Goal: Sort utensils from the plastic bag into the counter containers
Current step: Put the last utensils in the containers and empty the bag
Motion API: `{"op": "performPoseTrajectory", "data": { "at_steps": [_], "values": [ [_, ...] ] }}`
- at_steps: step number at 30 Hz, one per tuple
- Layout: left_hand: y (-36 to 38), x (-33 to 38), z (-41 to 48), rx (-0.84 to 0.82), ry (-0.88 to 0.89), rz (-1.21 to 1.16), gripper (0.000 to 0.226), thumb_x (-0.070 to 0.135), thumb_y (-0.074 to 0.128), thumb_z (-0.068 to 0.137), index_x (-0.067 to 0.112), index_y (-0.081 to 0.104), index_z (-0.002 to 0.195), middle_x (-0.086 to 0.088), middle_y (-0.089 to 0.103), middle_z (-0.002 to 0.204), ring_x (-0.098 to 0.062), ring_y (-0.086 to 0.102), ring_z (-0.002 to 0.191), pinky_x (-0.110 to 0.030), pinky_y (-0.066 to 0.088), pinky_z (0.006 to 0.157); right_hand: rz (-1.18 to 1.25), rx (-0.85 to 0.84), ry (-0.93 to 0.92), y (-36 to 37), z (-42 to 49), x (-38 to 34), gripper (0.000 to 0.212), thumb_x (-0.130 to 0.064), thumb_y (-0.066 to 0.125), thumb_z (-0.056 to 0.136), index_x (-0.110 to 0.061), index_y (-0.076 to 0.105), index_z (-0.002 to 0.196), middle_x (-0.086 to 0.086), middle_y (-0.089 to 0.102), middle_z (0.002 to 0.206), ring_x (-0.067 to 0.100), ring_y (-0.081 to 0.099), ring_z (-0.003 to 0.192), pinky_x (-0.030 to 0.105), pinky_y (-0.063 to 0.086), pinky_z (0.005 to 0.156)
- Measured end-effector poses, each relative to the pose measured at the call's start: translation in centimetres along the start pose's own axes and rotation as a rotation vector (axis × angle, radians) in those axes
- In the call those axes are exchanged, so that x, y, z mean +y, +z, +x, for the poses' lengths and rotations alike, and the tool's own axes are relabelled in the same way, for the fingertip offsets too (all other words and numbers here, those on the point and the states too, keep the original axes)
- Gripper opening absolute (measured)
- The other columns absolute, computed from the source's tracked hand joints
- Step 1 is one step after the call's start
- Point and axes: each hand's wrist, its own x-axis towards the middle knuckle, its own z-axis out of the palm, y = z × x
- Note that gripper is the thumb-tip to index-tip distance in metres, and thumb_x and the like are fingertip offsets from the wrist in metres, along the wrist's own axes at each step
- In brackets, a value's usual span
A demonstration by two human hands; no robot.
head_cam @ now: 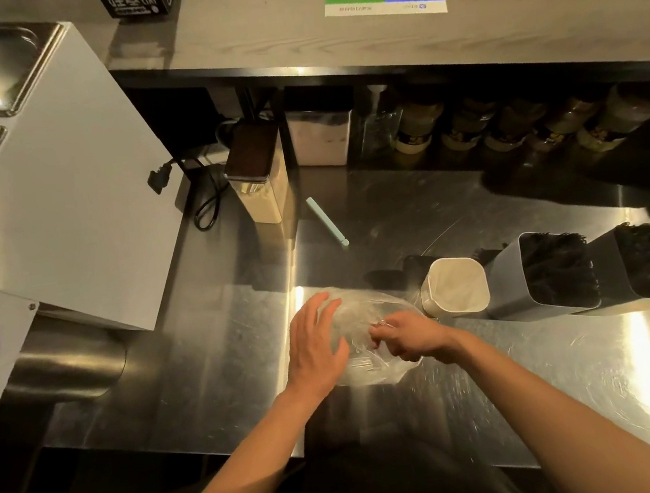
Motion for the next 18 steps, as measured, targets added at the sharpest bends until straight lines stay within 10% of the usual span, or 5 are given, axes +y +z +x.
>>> {"op": "performPoseTrajectory", "data": {
  "at_steps": [10, 18],
  "values": [
    [-1.9, 7.5, 1.9, -0.179, -0.458, -0.982, 0.027, 0.033, 0.053, 0.103, 0.017, 0.073, 0.093, -0.001, 0.065, 0.081, -0.012, 0.062, 0.083, -0.030, 0.053, 0.085, 0.556, -0.199, -0.171, -1.1, -3.3, -1.5, 0.032, -0.036, 0.044, 0.105, -0.009, 0.058, 0.099, 0.002, 0.034, 0.062, 0.010, 0.030, 0.051, 0.019, 0.028, 0.048],
    [-2.3, 9.9, 2.1, -0.218, -0.559, -1.107, 0.026, 0.033, 0.062, 0.097, 0.011, 0.076, 0.099, -0.010, 0.065, 0.079, -0.016, 0.061, 0.081, -0.034, 0.053, 0.093, 0.509, -0.188, -0.196, -2.3, -4.9, -0.9, 0.043, -0.043, 0.044, 0.104, -0.004, 0.062, 0.106, 0.000, 0.041, 0.063, 0.010, 0.035, 0.053, 0.021, 0.031, 0.052]
  ]
}}
